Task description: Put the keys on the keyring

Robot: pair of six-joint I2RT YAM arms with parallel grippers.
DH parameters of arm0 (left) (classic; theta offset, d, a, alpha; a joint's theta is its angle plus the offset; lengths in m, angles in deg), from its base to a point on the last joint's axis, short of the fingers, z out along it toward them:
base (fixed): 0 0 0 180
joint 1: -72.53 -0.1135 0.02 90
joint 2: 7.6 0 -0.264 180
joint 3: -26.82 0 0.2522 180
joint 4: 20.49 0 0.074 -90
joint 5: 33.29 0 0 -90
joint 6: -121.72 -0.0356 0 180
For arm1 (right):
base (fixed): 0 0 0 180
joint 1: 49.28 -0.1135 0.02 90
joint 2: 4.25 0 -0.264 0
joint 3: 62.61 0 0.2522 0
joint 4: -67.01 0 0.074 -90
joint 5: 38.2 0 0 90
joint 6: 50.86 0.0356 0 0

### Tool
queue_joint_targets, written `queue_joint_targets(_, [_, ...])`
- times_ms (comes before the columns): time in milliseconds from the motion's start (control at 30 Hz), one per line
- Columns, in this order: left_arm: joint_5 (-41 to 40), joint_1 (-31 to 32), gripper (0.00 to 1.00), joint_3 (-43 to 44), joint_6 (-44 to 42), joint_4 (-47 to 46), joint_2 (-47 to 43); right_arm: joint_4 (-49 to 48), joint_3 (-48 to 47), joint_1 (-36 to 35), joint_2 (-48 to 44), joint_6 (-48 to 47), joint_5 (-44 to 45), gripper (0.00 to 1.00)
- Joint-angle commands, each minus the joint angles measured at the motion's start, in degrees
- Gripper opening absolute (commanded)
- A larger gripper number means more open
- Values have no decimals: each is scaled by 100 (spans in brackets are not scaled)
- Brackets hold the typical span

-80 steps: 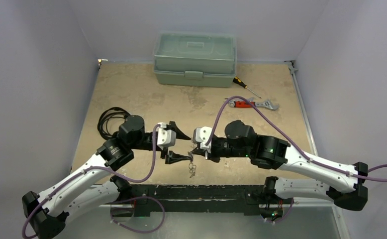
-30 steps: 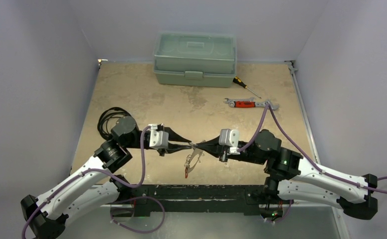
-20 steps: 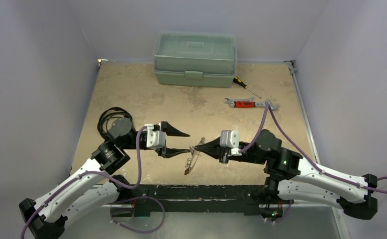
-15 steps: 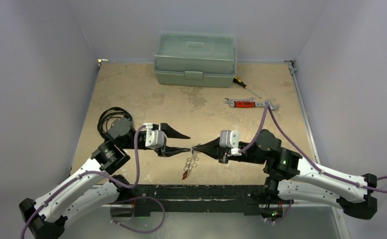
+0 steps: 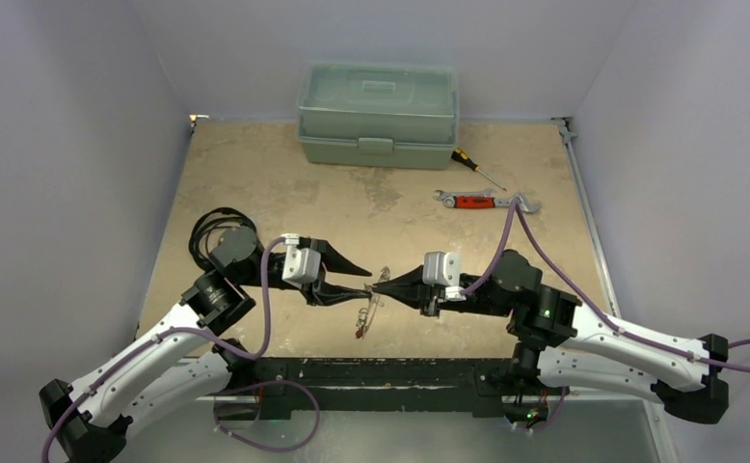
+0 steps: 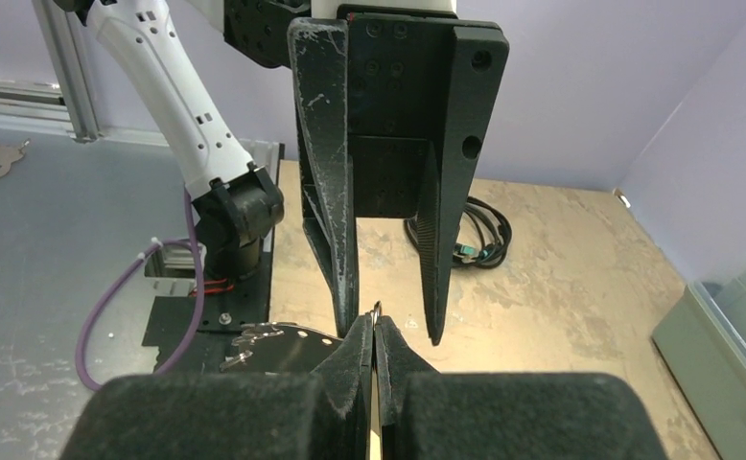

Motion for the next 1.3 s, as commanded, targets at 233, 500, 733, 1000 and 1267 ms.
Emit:
queue_joint_targets(233, [342, -53, 25, 196, 145, -213, 110, -642, 9, -20, 49, 97, -247, 0])
queue_joint_targets(500, [308, -54, 34, 222, 123, -145, 140, -713, 106, -20, 52, 127, -172, 0])
queue_joint_targets(733, [311, -53, 10, 232, 71, -105, 163, -723, 129, -15, 86, 123, -138, 0])
queue_joint_targets(1000, [285, -47, 25, 241, 65, -86, 139, -643, 163, -15, 30, 131, -24, 0])
queue_joint_targets(1267, [290, -55, 24, 248, 58, -83, 144, -653, 181, -15, 60, 138, -1, 0])
